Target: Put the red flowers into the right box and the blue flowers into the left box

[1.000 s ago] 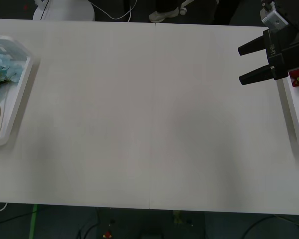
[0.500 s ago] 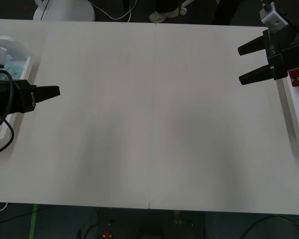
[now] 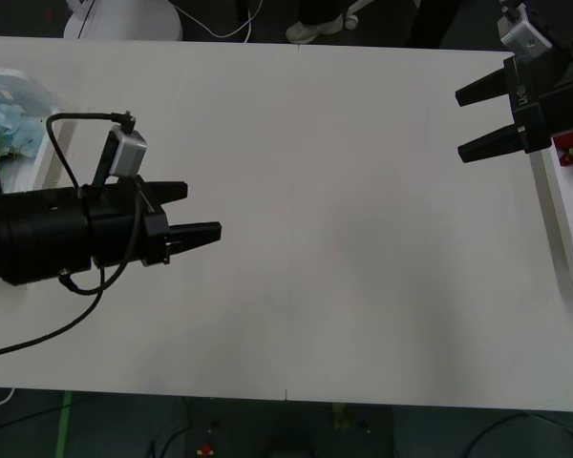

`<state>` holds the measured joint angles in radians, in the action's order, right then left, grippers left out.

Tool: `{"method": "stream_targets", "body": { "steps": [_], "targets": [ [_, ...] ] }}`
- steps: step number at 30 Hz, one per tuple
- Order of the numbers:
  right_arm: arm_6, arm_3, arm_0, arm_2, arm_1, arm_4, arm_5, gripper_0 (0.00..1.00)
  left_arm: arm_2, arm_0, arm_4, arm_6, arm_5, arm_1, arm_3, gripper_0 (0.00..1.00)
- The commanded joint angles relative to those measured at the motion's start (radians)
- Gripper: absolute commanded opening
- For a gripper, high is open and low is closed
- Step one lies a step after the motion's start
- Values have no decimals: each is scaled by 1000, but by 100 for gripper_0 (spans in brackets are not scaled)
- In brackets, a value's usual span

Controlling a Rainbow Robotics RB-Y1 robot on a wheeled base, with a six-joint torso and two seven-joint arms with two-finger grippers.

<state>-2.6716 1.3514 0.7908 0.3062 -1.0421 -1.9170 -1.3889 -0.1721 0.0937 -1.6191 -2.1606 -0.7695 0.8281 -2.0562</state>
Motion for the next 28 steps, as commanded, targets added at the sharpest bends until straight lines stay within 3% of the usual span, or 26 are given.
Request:
{"method": "stream_targets", "body": {
  "steps": [1,28],
  "targets": [
    [-34,23,1,-21,-16,-2,7,100,-46,78,11,-36,82,32,-29,100],
    [-34,23,1,-21,-16,-2,7,100,14,93,30,-22,12,22,-22,100]
  ]
}}
